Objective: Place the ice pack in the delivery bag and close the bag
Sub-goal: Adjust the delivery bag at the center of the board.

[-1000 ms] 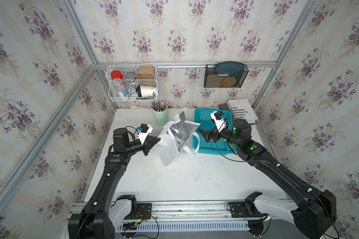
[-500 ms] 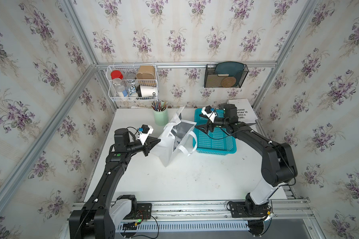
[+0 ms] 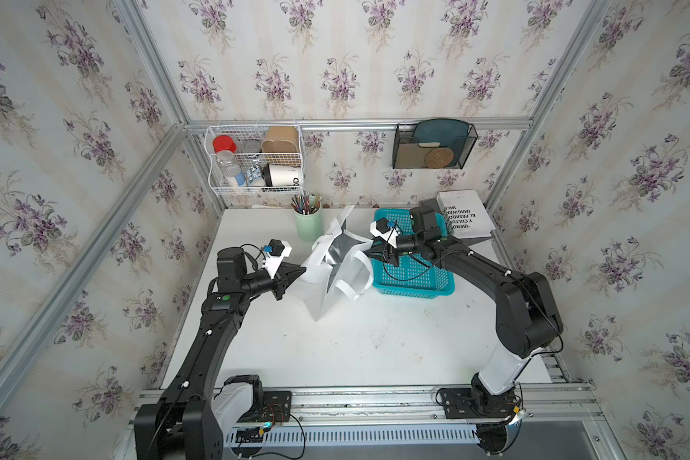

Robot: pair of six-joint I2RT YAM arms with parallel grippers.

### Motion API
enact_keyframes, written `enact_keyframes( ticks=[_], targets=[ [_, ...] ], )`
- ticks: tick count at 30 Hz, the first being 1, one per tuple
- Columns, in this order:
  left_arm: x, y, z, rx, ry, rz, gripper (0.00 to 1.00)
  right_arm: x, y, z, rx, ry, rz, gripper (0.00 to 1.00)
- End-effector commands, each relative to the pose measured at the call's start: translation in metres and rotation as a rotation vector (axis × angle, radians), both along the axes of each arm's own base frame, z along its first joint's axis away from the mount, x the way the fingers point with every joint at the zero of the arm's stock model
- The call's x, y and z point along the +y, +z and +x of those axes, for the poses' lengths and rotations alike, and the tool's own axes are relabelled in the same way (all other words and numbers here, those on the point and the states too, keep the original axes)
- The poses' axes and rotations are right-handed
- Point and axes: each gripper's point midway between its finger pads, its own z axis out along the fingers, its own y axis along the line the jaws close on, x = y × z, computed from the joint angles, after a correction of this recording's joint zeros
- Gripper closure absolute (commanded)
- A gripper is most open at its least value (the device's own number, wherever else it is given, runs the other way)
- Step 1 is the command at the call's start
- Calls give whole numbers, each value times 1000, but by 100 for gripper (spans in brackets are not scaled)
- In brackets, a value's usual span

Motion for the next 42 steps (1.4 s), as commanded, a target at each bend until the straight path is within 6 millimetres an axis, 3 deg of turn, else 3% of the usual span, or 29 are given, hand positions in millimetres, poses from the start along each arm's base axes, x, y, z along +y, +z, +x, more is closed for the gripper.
enact_keyframes(
  ticks=[1, 3, 8, 11, 14, 16, 18, 26, 31, 35, 37, 42],
  targets=[
    [0, 12, 1, -38, -20, -12, 100, -3, 13, -11, 6, -15, 18, 94],
    [4, 15, 2, -40, -10, -15, 100, -11, 18, -22, 11, -47, 27, 100],
    [13, 21, 1, -51, 16, -37, 100, -26, 40, -67, 101, -94, 111, 100],
    [15, 10, 5, -29, 25, -42, 100, -30, 36, -85, 169, -137, 137, 100],
    [15, -10, 8, 20, 23, -37, 100, -35, 13, -81, 234, -255, 103, 100],
    [16, -24, 9, 55, 26, -18, 100, -42, -3, -68, 271, -375, 80, 100],
    [18, -29, 9, 69, 35, -2, 100, -45, -9, -62, 279, -416, 72, 100],
    [17, -6, -11, 19, 22, 56, 65, -38, -5, -70, 253, -355, 109, 98],
    [34, 9, -23, -69, 123, 218, 47, -37, -2, -66, 261, -363, 119, 98],
    [70, 40, -18, -202, 364, 356, 40, -36, -1, -62, 277, -381, 123, 97],
    [79, 75, -19, -278, 469, 322, 34, -36, -1, -62, 278, -383, 123, 93],
    [42, 163, -38, -373, 300, 77, 35, -37, 0, -65, 261, -370, 124, 80]
  ],
)
